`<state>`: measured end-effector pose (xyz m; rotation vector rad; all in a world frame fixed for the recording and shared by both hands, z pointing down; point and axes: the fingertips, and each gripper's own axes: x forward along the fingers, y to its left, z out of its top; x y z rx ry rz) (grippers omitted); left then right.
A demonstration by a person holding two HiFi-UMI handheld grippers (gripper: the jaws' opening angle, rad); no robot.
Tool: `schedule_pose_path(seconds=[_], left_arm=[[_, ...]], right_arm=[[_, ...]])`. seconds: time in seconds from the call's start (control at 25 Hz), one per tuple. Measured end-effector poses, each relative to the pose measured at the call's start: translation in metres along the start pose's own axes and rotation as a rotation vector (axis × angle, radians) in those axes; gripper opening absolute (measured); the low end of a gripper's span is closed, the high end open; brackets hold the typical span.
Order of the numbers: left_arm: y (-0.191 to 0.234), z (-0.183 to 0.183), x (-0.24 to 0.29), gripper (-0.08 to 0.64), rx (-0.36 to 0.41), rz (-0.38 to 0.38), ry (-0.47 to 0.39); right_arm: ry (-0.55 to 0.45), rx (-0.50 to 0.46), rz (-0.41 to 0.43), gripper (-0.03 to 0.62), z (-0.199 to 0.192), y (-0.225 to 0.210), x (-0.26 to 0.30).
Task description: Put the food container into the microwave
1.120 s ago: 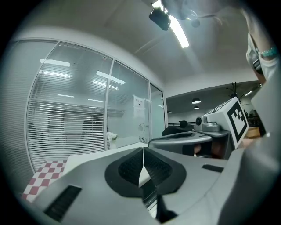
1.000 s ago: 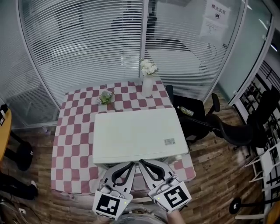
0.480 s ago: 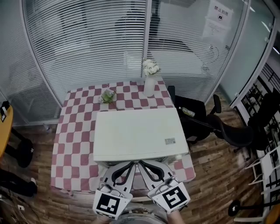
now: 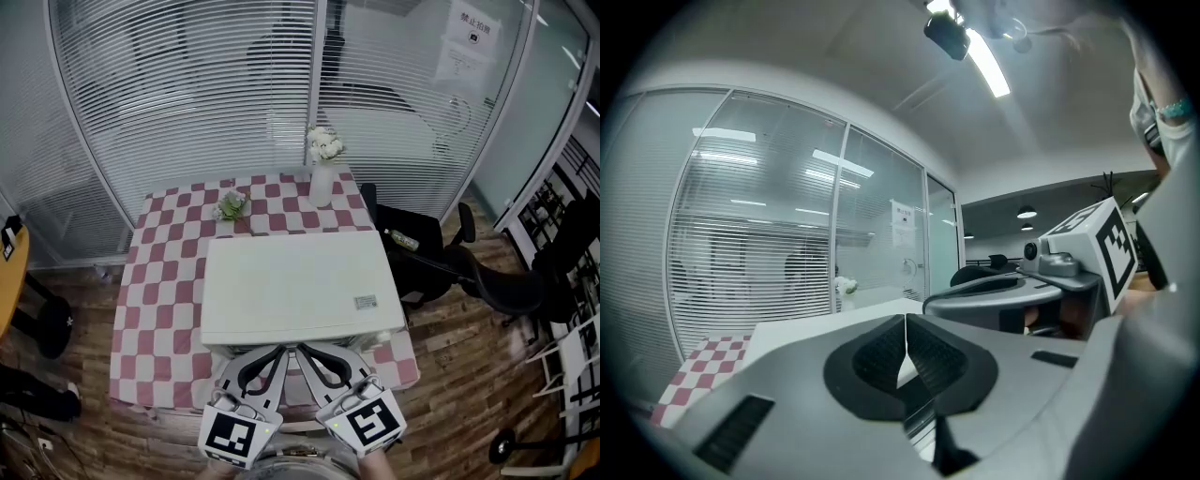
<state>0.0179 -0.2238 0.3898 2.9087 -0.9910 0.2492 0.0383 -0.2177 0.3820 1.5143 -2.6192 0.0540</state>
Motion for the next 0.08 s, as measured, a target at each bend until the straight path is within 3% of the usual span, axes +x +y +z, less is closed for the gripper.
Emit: schedule_pose_path(seconds=[0.08], left_arm=[[-0.0002, -0.0008, 0.0, 0.014, -0.001, 0.0, 0.002]], right_arm=[[0.002, -0.005, 0.003, -0.006, -0.0004, 0.0006, -0.0001]])
